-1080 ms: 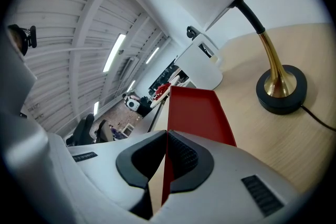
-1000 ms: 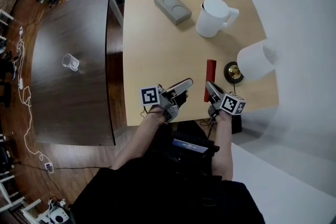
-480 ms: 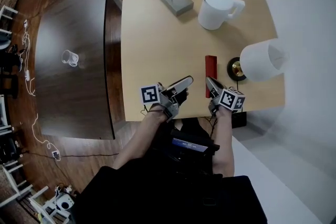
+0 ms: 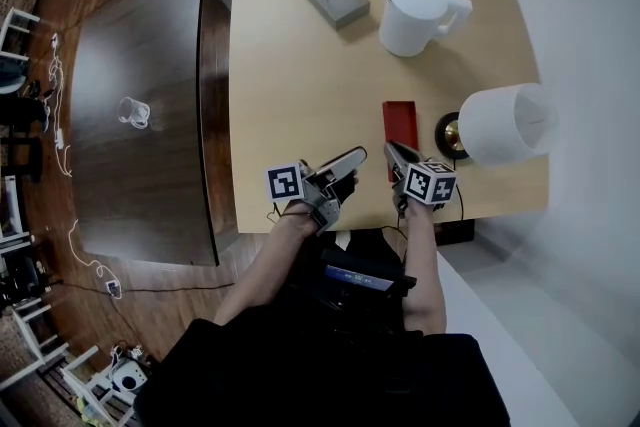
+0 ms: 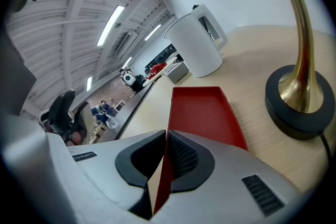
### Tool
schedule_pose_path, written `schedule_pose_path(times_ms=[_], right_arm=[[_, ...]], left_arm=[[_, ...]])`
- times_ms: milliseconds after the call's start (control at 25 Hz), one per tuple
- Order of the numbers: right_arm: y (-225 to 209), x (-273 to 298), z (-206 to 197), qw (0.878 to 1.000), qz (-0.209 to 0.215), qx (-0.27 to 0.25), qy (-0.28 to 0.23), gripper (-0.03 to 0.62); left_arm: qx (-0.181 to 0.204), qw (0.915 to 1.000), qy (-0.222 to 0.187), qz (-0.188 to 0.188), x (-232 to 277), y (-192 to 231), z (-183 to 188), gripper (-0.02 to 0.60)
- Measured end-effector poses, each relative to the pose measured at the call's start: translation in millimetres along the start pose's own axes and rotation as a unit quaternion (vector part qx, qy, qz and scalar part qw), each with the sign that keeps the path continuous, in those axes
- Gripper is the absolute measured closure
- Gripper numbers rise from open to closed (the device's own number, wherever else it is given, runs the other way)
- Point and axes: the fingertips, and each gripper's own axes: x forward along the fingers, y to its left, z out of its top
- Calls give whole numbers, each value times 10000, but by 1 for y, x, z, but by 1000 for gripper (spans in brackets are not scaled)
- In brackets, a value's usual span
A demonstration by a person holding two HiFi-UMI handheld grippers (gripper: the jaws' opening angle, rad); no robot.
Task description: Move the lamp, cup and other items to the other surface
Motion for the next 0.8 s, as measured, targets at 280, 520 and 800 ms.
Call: schedule_pose_path(times_ms=[280, 520, 800], right_arm=[[-7, 22, -13, 9983, -172, -362, 419, 546], [-8, 28, -16, 9972, -115, -483, 553, 540], [-4, 32, -29, 9923, -160, -981, 742, 536]], left_arm=[[24, 9999, -107, 128, -3, 9, 8, 466], [14, 9998, -163, 132, -4, 9, 14, 466], [1, 9998, -168, 108, -9, 7, 15, 466]])
